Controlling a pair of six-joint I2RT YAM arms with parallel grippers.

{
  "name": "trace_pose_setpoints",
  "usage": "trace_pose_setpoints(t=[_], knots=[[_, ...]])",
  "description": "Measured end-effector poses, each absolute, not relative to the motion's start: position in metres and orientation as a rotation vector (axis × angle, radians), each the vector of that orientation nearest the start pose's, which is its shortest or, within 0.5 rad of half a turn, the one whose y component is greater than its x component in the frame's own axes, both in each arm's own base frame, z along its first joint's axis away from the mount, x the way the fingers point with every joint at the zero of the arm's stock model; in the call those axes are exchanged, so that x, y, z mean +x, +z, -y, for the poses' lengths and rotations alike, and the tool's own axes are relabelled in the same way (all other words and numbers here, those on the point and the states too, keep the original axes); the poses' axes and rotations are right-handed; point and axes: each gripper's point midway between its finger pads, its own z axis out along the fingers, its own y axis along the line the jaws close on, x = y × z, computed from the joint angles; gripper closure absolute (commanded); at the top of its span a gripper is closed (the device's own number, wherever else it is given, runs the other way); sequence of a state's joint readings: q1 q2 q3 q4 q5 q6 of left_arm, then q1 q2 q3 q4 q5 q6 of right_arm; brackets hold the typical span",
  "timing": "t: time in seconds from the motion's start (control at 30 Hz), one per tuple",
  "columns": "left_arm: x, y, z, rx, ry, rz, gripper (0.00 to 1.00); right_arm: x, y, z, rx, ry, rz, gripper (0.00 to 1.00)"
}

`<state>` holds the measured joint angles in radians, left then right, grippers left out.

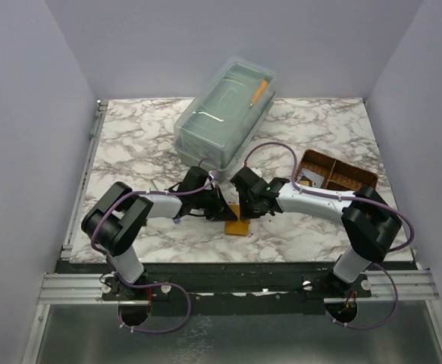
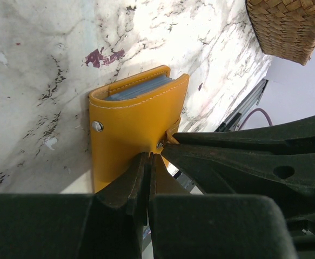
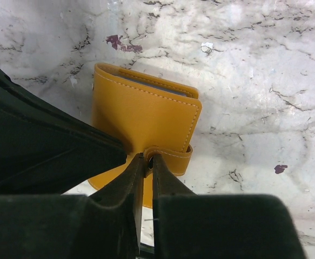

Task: Put the credit cards into the card holder
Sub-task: Close the card holder at the center of the board.

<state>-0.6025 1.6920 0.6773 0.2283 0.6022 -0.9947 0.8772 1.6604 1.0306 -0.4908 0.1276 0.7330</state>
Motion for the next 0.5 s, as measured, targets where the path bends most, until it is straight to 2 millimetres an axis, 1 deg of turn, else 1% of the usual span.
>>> trace_pose_setpoints(t=[0.07,0.17,0.3,0.33,0.4,0.5], knots=[[0.2212,0.0424,0.3077,-0.184,-1.372,-2.690,0.98,0.2254,0.0406,-0.2789,-0.154,0.330,-2.717,0.94],[0.2212,0.0424,0.3077,-0.184,-1.372,-2.690,0.98,0.2250,0.0406,-0.2792,-0.156,0.334,-2.719,1.00],[0.2212,0.0424,0.3077,-0.184,-1.372,-2.690,0.98,0.2241,0.0407,-0.2802,-0.159,0.342,-2.723,1.00],[0.2212,0.0424,0.3077,-0.184,-1.372,-2.690,0.98,0.2239,0.0407,-0.2804,-0.159,0.344,-2.724,0.98],[0.2212,0.0424,0.3077,-0.184,-1.372,-2.690,0.98,0.2235,0.0408,-0.2807,-0.160,0.346,-2.725,0.89],[0.2212,0.0424,0.3077,-0.184,-1.372,-2.690,0.98,0.2237,0.0409,-0.2812,-0.159,0.355,-2.728,0.86]])
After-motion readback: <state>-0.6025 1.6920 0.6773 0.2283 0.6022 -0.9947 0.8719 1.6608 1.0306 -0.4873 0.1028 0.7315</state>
